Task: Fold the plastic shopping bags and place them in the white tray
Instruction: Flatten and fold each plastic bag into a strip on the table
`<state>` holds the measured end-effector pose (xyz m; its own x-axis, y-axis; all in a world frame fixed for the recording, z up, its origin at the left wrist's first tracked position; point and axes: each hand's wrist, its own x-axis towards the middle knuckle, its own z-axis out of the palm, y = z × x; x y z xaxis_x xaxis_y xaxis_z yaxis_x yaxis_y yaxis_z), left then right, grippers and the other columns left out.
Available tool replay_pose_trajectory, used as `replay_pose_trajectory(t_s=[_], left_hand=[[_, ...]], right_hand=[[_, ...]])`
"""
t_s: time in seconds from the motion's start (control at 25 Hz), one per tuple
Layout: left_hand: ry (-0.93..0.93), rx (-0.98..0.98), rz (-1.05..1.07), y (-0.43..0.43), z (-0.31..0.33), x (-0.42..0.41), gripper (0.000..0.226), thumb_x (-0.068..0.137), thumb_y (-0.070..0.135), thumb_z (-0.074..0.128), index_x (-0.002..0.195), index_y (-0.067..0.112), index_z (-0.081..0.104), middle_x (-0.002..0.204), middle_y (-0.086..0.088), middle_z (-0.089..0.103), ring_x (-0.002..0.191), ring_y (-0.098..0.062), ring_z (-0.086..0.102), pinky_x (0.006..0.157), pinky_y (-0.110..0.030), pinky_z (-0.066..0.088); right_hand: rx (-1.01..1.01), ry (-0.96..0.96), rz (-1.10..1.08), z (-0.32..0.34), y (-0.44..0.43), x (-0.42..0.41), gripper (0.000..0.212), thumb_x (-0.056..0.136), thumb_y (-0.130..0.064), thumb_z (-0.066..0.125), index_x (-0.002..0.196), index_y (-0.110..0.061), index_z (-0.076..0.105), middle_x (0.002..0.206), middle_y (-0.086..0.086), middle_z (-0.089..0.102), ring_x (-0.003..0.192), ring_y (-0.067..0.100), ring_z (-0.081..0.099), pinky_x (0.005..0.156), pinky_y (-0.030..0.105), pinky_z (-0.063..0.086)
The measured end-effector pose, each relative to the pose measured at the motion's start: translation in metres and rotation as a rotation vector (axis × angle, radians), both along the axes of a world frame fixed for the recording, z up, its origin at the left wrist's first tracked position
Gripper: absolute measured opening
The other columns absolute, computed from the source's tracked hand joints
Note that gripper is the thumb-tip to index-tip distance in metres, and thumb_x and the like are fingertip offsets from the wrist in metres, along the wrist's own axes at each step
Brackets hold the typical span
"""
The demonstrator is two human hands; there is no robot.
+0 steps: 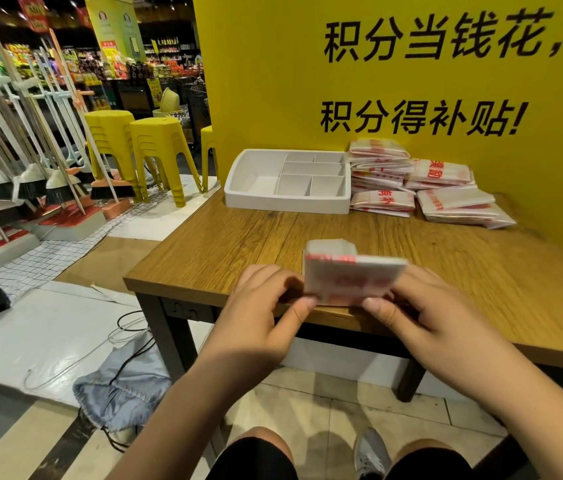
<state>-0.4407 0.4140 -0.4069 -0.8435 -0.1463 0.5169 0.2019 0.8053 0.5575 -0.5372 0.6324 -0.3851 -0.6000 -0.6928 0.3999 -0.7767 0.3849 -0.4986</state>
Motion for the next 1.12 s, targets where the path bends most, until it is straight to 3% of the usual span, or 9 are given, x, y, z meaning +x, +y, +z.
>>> replay_pose_trajectory(t_s=[0.12, 0.24, 0.36, 0.52, 0.68, 0.8, 0.88, 1.0, 1.12], left_hand=[[-0.005, 0.064, 0.062, 0.008, 0.003, -0.005, 0.019, 0.1, 0.042, 0.05, 0.094, 0.029, 0.061, 0.092, 0.018, 0.056, 0.106, -0.005, 0.045, 0.083, -0.018, 0.037], [-0.011, 0.155, 0.182, 0.019, 0.008, -0.013, 0.016, 0.1, 0.04, 0.052, 0.109, 0.03, 0.061, 0.084, 0.014, 0.059, 0.101, -0.004, 0.042, 0.081, -0.024, 0.038], [-0.059, 0.163, 0.266, 0.025, 0.011, -0.02, 0.029, 0.098, 0.039, 0.054, 0.126, 0.034, 0.052, 0.081, 0.012, 0.058, 0.101, -0.005, 0.04, 0.087, -0.03, 0.039], [-0.093, 0.03, 0.298, 0.024, 0.013, -0.025, 0.027, 0.097, 0.036, 0.051, 0.121, 0.032, 0.063, 0.081, 0.013, 0.055, 0.102, -0.009, 0.041, 0.096, -0.03, 0.034], [-0.153, -0.082, 0.256, 0.018, 0.016, -0.022, 0.026, 0.096, 0.038, 0.05, 0.116, 0.032, 0.065, 0.09, 0.015, 0.053, 0.107, -0.01, 0.038, 0.099, -0.033, 0.034], [-0.197, -0.185, 0.104, 0.003, 0.02, -0.027, 0.026, 0.095, 0.043, 0.045, 0.114, 0.028, 0.057, 0.134, 0.01, 0.047, 0.133, -0.012, 0.027, 0.111, -0.035, 0.03], [-0.282, -0.305, -0.03, -0.008, 0.028, -0.035, 0.019, 0.096, 0.041, 0.045, 0.11, 0.028, 0.048, 0.16, 0.008, 0.026, 0.148, -0.007, 0.009, 0.118, -0.037, 0.017], [-0.424, -0.366, -0.135, -0.018, 0.038, -0.046, 0.025, 0.098, 0.051, 0.046, 0.108, 0.029, 0.041, 0.162, 0.007, 0.025, 0.149, -0.008, 0.015, 0.12, -0.037, 0.02], [-0.496, -0.32, -0.17, -0.024, 0.042, -0.05, 0.043, 0.089, 0.07, 0.044, 0.114, 0.034, 0.04, 0.16, 0.015, 0.026, 0.141, -0.007, 0.027, 0.11, -0.027, 0.024]], right_hand=[[0.0, -0.052, -0.107, 0.004, -0.013, -0.007, 0.042, 0.092, -0.06, 0.039, 0.12, -0.035, 0.058, 0.103, -0.021, 0.061, 0.095, 0.0, 0.055, 0.077, 0.023, 0.047], [-0.023, -0.033, -0.266, 0.002, -0.03, -0.006, 0.046, 0.097, -0.049, 0.045, 0.141, -0.033, 0.044, 0.085, -0.021, 0.056, 0.075, 0.001, 0.053, 0.059, 0.022, 0.039], [0.007, 0.028, -0.348, 0.002, -0.04, 0.002, 0.055, 0.1, -0.041, 0.046, 0.151, -0.032, 0.029, 0.091, -0.01, 0.065, 0.079, 0.015, 0.062, 0.068, 0.037, 0.052], [0.173, 0.144, -0.464, 0.006, -0.048, 0.005, 0.043, 0.1, -0.037, 0.042, 0.141, -0.029, 0.049, 0.118, -0.001, 0.067, 0.105, 0.022, 0.062, 0.085, 0.036, 0.046], [0.237, 0.204, -0.487, 0.003, -0.045, 0.008, 0.04, 0.097, -0.039, 0.045, 0.129, -0.023, 0.062, 0.099, -0.001, 0.048, 0.081, 0.021, 0.052, 0.065, 0.033, 0.04], [0.305, 0.212, -0.395, 0.008, -0.04, -0.003, 0.049, 0.095, -0.042, 0.042, 0.136, -0.021, 0.055, 0.14, 0.005, 0.045, 0.123, 0.024, 0.048, 0.095, 0.039, 0.045], [0.404, 0.197, -0.24, 0.016, -0.038, -0.017, 0.066, 0.091, -0.05, 0.031, 0.153, -0.027, 0.03, 0.165, 0.001, 0.011, 0.149, 0.02, 0.018, 0.118, 0.035, 0.022], [0.517, 0.152, -0.036, 0.021, -0.038, -0.038, 0.071, 0.091, -0.061, 0.011, 0.158, -0.036, 0.008, 0.166, -0.01, -0.005, 0.152, 0.005, -0.003, 0.12, 0.027, 0.002], [0.6, 0.017, 0.024, 0.02, -0.033, -0.053, 0.069, 0.093, -0.068, 0.013, 0.157, -0.042, 0.002, 0.164, -0.021, -0.005, 0.148, -0.005, -0.008, 0.122, 0.028, -0.006]])
